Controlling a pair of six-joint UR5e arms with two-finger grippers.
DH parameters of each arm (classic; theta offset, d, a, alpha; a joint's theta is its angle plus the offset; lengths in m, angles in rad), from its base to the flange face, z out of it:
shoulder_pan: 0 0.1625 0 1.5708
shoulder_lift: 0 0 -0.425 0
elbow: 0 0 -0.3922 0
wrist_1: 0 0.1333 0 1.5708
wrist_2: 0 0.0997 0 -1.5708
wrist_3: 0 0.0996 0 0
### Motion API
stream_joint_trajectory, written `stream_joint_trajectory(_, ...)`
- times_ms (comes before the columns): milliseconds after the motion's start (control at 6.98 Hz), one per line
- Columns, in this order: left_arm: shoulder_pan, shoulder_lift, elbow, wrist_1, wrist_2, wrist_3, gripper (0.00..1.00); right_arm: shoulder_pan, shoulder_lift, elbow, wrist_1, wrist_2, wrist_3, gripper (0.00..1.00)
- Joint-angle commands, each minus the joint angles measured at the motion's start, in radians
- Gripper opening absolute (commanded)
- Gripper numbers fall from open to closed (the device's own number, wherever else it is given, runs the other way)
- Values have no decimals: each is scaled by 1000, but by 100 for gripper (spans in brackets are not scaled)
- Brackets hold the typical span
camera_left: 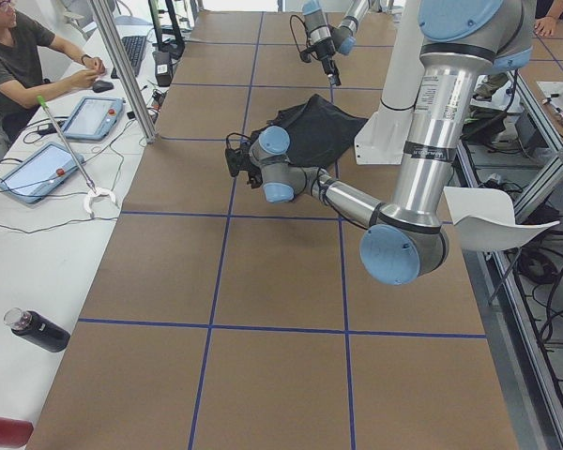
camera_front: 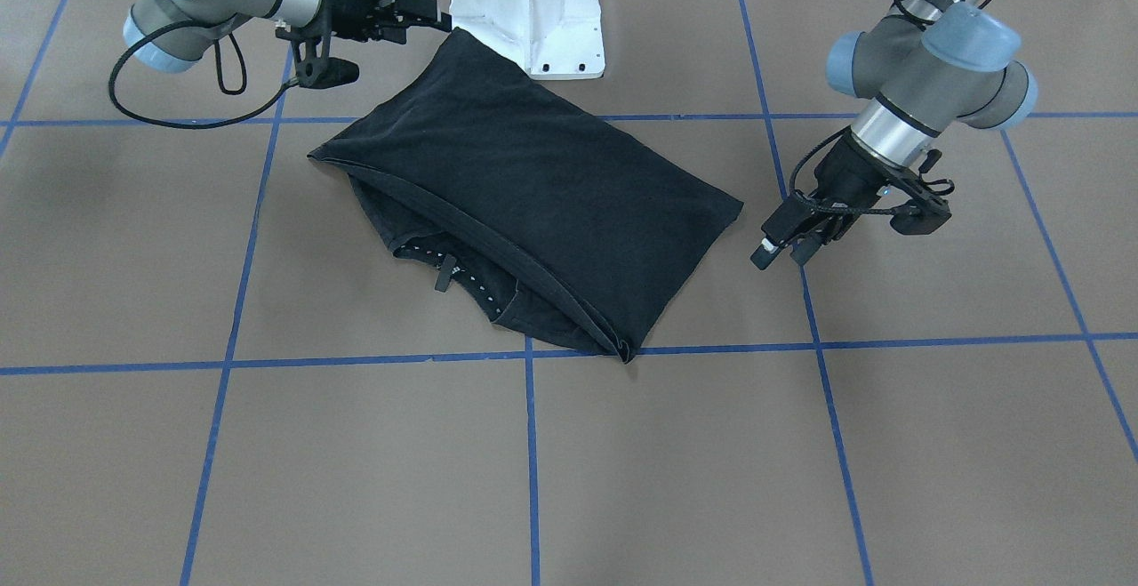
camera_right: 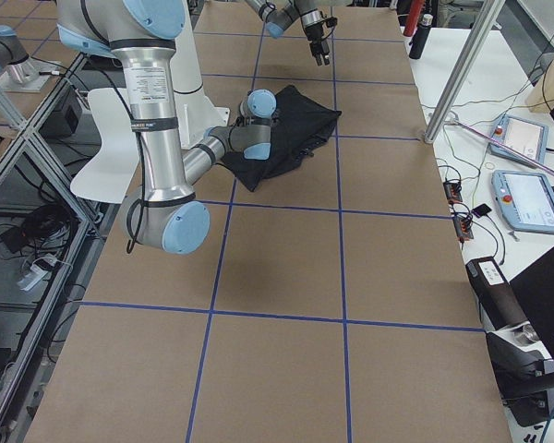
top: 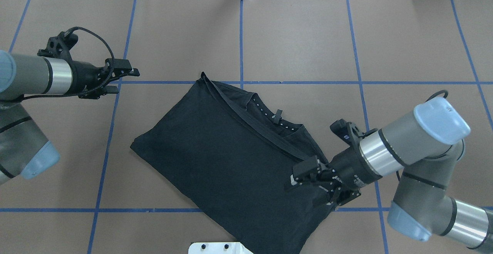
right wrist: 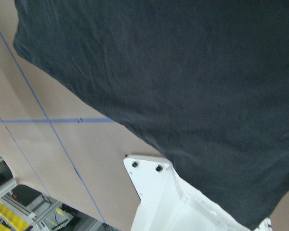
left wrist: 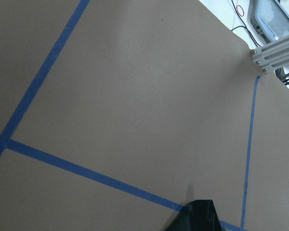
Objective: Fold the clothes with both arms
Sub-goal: 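Grasp the shirt corner nearest the left gripper while the right releases and rises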
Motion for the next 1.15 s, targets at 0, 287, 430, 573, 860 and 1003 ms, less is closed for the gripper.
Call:
stream_joint_trajectory(0,76,105,-73,-2,-11,-13,100,142,1,-23,-3,-10,-7,100)
stream_joint_trajectory(287,174,107,-76,-1,19,-117,100,156,4,-28,-3,-57,-7,100)
stream_joint_trajectory(430,197,107,-70,1,21,-119,100,156,5,-28,-3,-68,-7,100)
stream_joint_trajectory(573,216,107,-61,1,50,-119,100,156,5,-28,-3,-70,-7,100)
stream_joint_trajectory(860,234,96,-26,2,65,-116,100,156,7,-28,-9,-71,-7,100)
stream_joint_trajectory(1003,236,96,-24,2,65,-116,100,156,7,-29,-11,-79,-7,100)
